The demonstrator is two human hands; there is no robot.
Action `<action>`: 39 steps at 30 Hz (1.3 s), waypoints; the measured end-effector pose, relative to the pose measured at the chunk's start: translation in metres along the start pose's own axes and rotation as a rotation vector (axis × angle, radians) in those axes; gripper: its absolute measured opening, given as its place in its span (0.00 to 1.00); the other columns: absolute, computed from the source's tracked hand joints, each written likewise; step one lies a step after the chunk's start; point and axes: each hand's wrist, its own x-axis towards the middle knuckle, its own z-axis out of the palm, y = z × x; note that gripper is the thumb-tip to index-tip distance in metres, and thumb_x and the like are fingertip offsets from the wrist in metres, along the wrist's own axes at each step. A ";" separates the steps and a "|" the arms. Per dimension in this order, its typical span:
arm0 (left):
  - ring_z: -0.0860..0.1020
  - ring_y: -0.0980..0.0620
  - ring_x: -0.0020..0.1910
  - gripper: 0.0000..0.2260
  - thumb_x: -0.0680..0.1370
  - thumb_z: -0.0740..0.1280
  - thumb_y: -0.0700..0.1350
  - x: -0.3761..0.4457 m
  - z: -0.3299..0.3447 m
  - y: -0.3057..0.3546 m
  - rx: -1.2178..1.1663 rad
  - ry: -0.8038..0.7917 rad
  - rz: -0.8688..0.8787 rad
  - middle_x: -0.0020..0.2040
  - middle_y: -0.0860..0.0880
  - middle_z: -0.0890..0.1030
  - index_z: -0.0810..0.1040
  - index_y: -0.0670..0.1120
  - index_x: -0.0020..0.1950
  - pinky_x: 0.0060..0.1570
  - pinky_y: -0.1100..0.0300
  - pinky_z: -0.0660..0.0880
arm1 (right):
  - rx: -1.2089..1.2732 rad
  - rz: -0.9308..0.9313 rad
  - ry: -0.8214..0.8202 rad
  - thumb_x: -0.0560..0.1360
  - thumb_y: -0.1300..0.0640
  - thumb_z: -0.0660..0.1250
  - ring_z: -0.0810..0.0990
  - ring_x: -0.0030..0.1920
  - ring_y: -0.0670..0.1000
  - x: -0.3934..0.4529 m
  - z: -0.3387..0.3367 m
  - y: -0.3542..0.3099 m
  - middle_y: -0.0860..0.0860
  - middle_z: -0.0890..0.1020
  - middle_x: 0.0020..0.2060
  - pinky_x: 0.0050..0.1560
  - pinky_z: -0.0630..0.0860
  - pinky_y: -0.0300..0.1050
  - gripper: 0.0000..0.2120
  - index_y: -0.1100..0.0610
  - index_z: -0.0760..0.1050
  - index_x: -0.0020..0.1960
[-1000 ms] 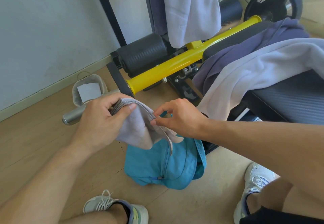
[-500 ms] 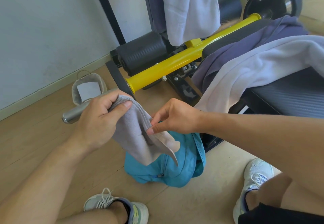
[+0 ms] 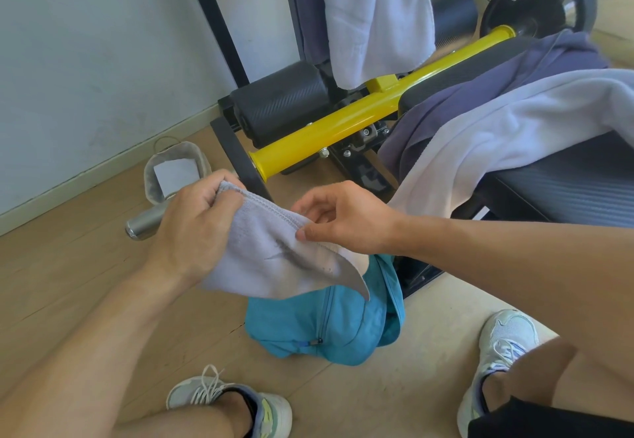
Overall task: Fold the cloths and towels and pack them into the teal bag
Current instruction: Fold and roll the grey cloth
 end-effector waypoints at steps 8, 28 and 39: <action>0.69 0.55 0.27 0.23 0.64 0.75 0.63 -0.003 0.004 0.002 0.087 -0.075 0.027 0.26 0.50 0.72 0.69 0.47 0.31 0.28 0.56 0.66 | -0.090 0.013 -0.118 0.76 0.56 0.73 0.86 0.46 0.47 -0.007 0.011 0.001 0.47 0.87 0.46 0.55 0.82 0.49 0.07 0.55 0.82 0.54; 0.79 0.47 0.38 0.18 0.77 0.72 0.54 -0.005 0.008 0.001 0.065 -0.196 -0.038 0.38 0.45 0.82 0.66 0.52 0.35 0.39 0.49 0.73 | -0.332 -0.038 -0.073 0.76 0.50 0.74 0.81 0.44 0.39 -0.007 0.014 0.004 0.38 0.82 0.38 0.46 0.77 0.36 0.06 0.50 0.85 0.51; 0.69 0.60 0.24 0.07 0.68 0.81 0.49 -0.009 0.016 0.016 0.447 -0.599 -0.162 0.21 0.60 0.71 0.85 0.57 0.41 0.26 0.65 0.63 | -0.426 -0.072 -0.322 0.78 0.52 0.71 0.84 0.48 0.44 -0.011 0.020 0.010 0.45 0.87 0.48 0.53 0.81 0.45 0.09 0.51 0.83 0.57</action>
